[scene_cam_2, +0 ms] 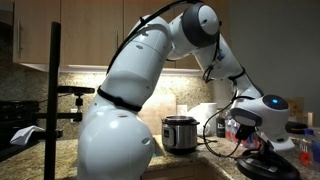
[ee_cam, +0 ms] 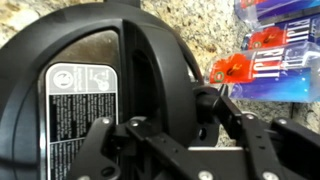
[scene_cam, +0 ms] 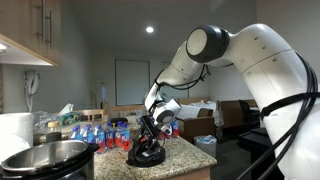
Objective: Put the black lid on the rice cooker on the left
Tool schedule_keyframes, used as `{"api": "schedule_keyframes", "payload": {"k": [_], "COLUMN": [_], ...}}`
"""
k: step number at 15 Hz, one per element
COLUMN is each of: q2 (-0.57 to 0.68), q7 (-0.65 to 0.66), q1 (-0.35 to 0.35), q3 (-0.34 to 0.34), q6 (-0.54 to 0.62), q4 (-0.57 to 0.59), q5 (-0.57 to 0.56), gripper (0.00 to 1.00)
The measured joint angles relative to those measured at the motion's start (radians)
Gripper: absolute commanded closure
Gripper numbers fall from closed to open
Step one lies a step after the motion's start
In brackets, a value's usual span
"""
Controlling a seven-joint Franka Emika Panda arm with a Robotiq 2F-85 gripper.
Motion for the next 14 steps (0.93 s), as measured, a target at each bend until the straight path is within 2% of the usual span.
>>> {"api": "schedule_keyframes", "payload": {"k": [1, 3, 6, 8, 11, 14], "q2": [-0.001, -0.005, -0.005, -0.006, -0.015, -0.055], "q7": [-0.047, -0.187, -0.422, -0.543, -0.621, -0.628], "q1": [-0.002, -0.003, 0.001, 0.006, 0.008, 0.008], "q3": [0.000, 0.000, -0.003, -0.007, -0.008, -0.008], "q6": [0.011, 0.043, 0.069, 0.071, 0.071, 0.071], "q4": [0.003, 0.005, 0.005, 0.001, -0.012, -0.067], "q5": [0.063, 0.212, 0.414, 0.501, 0.523, 0.428], "gripper": [0.84, 0.92, 0.97, 0.94, 0.92, 0.91]}}
